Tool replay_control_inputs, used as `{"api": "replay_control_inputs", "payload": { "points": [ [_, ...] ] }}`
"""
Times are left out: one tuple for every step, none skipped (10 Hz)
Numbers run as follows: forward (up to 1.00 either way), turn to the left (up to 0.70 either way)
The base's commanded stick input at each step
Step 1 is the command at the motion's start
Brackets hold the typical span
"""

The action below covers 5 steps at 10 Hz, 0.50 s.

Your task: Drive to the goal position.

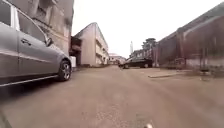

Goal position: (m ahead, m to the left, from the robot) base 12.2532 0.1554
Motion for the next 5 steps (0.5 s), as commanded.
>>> {"api": "replay_control_inputs", "payload": {
  "points": [
    [1.00, 0.00],
    [1.00, 0.00],
    [1.00, 0.00],
    [1.00, 0.00],
    [1.00, 0.00]
  ]
}}
